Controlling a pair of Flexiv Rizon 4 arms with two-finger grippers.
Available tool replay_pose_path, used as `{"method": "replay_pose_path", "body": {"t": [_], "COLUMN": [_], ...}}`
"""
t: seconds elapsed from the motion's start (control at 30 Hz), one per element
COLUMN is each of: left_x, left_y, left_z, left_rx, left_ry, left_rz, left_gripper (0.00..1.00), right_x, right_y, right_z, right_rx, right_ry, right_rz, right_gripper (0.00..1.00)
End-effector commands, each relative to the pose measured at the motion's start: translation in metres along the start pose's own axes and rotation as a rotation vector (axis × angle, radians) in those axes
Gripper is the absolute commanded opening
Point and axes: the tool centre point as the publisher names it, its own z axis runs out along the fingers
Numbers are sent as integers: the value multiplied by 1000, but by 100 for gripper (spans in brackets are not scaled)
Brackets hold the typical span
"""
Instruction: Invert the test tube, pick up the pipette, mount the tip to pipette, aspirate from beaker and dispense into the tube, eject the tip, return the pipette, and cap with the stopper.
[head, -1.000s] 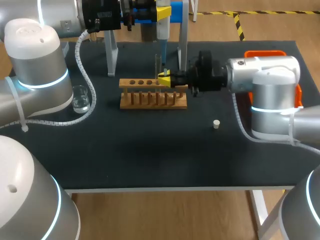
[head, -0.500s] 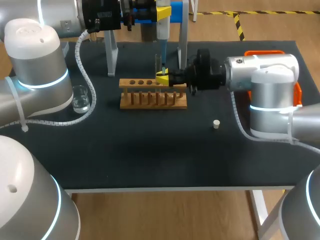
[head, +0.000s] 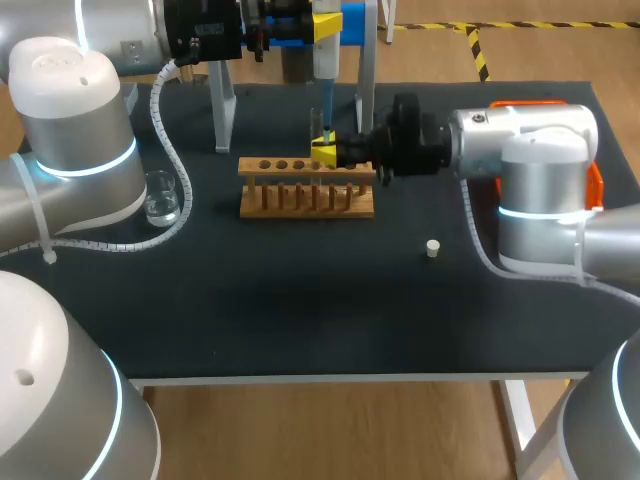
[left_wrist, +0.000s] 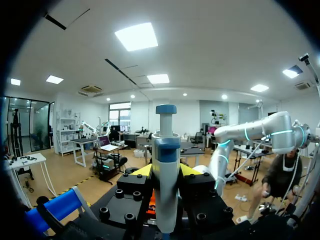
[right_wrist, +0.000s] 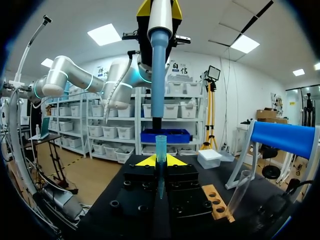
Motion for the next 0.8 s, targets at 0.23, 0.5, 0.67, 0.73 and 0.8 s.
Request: {"method": "replay_pose_path", "body": {"t": [0.23, 0.5, 0.67, 0.73, 0.8], "left_x": [0, 0, 0, 0, 0], "left_y": [0, 0, 0, 0, 0], "left_z": [1, 1, 1, 1, 1], "left_rx": [4, 4, 4, 4, 4], "left_ry": [-3, -3, -3, -3, -3], "left_rz": [1, 1, 1, 1, 1], "left_gripper": [0, 0, 0, 0, 0], "right_x": [0, 0, 0, 0, 0], "right_y": [4, 7, 9, 9, 10], "right_z": [0, 1, 2, 2, 1], "right_rx": [-6, -5, -5, -6, -6], "right_ry": [-1, 5, 7, 6, 5], "right_rz": [-4, -9, -12, -13, -15], "right_gripper": [0, 0, 0, 0, 0]}}
